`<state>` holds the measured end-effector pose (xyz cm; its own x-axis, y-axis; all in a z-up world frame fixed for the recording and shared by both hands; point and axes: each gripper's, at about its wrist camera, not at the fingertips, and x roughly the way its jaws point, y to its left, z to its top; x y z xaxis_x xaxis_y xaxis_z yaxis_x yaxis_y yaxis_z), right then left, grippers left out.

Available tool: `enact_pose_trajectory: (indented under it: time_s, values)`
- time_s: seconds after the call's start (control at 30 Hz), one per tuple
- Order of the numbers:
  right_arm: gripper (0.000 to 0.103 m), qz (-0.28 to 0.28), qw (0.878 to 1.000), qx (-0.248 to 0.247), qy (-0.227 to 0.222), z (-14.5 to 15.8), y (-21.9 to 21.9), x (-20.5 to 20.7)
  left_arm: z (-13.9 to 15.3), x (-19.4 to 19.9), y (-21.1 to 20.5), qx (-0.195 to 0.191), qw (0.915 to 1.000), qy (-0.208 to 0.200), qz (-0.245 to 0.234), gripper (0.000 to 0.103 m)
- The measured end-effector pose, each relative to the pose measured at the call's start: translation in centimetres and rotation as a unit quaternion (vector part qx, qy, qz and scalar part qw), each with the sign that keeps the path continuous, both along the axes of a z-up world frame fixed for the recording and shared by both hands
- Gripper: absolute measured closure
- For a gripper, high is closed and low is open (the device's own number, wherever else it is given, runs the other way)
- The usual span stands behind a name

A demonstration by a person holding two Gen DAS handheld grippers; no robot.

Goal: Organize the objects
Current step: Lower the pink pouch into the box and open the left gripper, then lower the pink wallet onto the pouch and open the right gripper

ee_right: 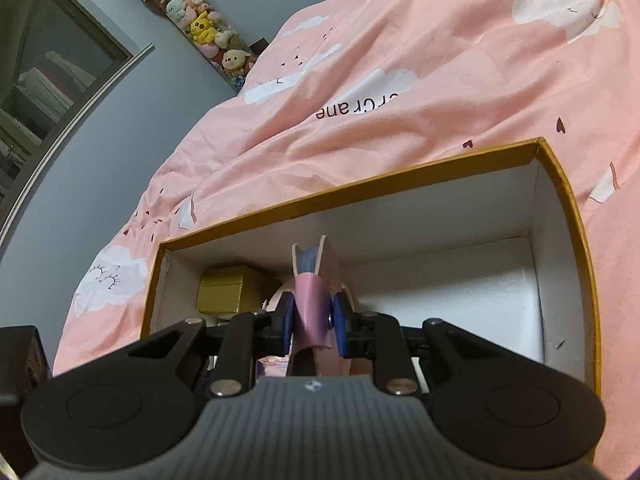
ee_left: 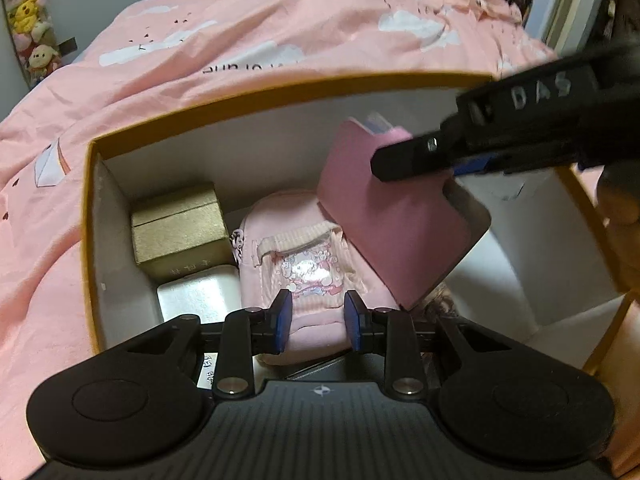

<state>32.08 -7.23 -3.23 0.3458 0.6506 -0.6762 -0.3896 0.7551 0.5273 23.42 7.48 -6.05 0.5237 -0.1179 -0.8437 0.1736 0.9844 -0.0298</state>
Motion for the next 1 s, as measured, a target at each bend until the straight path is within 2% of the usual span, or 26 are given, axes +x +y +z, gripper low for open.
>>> enact_pose_trajectory:
  time_s: [0.13, 0.23, 0.37, 0.6, 0.77, 0.9, 1.0]
  values:
    - [0.081, 0.0, 1.0, -0.004, 0.003, 0.0, -0.1, 0.0, -0.6, 0.2, -0.9, 0.023, 0.9997, 0.001, -0.007, 0.072]
    - [0.081, -0.002, 1.0, -0.002, 0.0, 0.4, -0.2, -0.1, -0.2, 0.0, -0.3, 0.007, 1.0, -0.004, -0.001, 0.071]
    - [0.081, -0.007, 1.0, 0.026, -0.001, 1.3, -0.5, -0.1, 1.7, -1.3, 1.5, -0.025, 0.9984, -0.042, 0.029, 0.071]
    - [0.081, -0.016, 0.995, 0.086, 0.05, -0.1, 0.7, 0.6, 3.7, -3.1, 4.0, -0.036, 0.994, -0.067, 0.078, 0.071]
    - [0.081, -0.008, 0.989, 0.119, 0.091, -1.7, 2.1, 0.9, 3.6, -2.9, 4.7, -0.045, 0.9934, -0.065, 0.083, 0.071]
    - [0.081, -0.013, 0.989, 0.105, 0.101, -2.8, 2.6, 1.2, 3.2, -3.0, 4.6, -0.044, 0.9939, -0.063, 0.078, 0.071]
    - [0.08, -0.011, 0.995, 0.064, 0.082, -2.7, 2.8, 1.0, 3.1, -3.2, 4.2, -0.037, 0.9944, -0.066, 0.073, 0.071]
